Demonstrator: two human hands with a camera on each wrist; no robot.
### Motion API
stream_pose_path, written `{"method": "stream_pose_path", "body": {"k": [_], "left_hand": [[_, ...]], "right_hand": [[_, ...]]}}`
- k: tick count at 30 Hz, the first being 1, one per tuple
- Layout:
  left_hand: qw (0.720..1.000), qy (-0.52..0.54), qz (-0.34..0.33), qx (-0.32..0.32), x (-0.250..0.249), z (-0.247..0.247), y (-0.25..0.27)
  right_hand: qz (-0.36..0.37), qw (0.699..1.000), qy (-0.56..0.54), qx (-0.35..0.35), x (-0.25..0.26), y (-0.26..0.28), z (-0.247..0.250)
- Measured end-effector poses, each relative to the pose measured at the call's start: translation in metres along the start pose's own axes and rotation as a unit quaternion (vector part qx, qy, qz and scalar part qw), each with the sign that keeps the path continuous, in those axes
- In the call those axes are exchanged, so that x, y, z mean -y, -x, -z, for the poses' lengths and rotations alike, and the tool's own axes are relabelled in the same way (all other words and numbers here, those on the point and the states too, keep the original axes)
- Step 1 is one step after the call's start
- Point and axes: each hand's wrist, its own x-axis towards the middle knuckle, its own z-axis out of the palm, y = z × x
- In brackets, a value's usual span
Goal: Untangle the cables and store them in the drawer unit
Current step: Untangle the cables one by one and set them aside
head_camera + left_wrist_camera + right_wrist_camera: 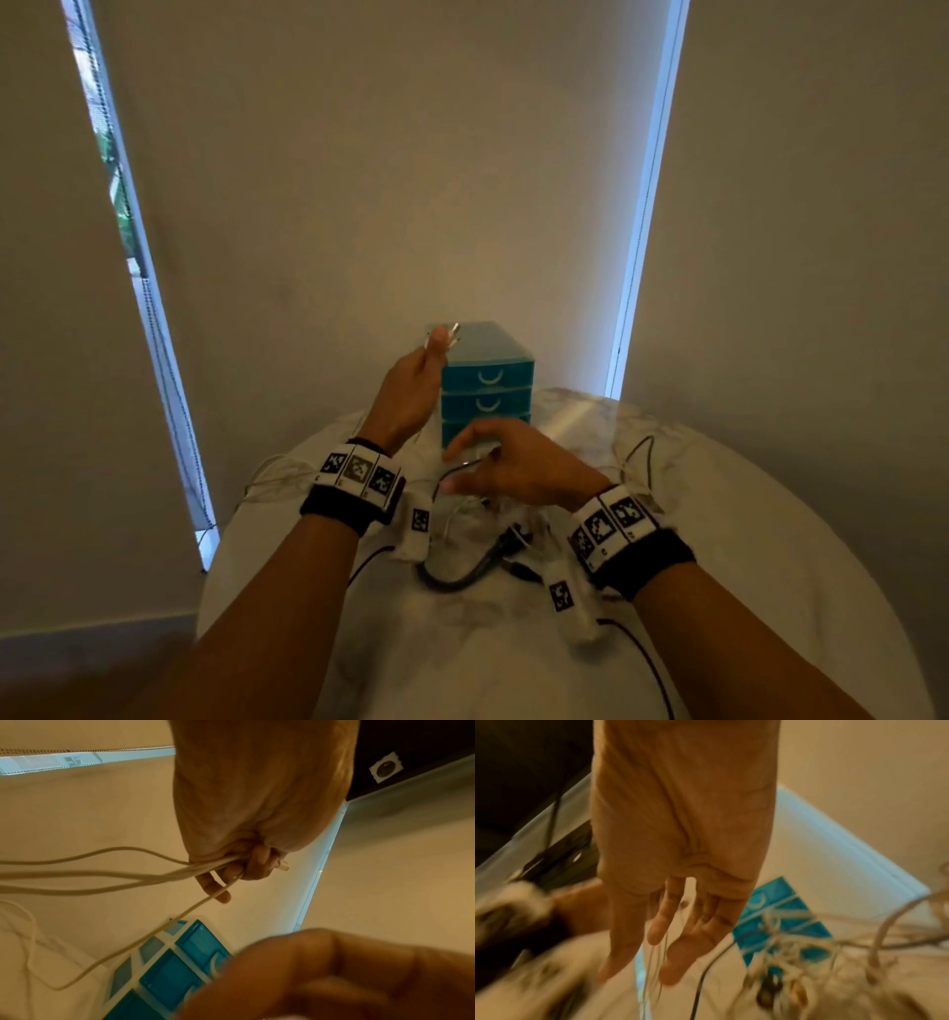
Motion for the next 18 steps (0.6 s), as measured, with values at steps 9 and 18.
{"method": "stream_pose_path", "body": {"k": [9, 18], "left_hand": [[0.997, 0.048, 0.059, 0.017, -0.013, 0.029, 0.009], [0.995, 0.017, 0.075, 0.064, -0.007, -0.007, 0.017]], "right_hand": [[-0.050, 0.961, 0.256, 0.094, -0.027, -0.023, -0.034], [-0.129, 0.927, -0.201, -0.291, -0.087, -0.004, 0.056]]}}
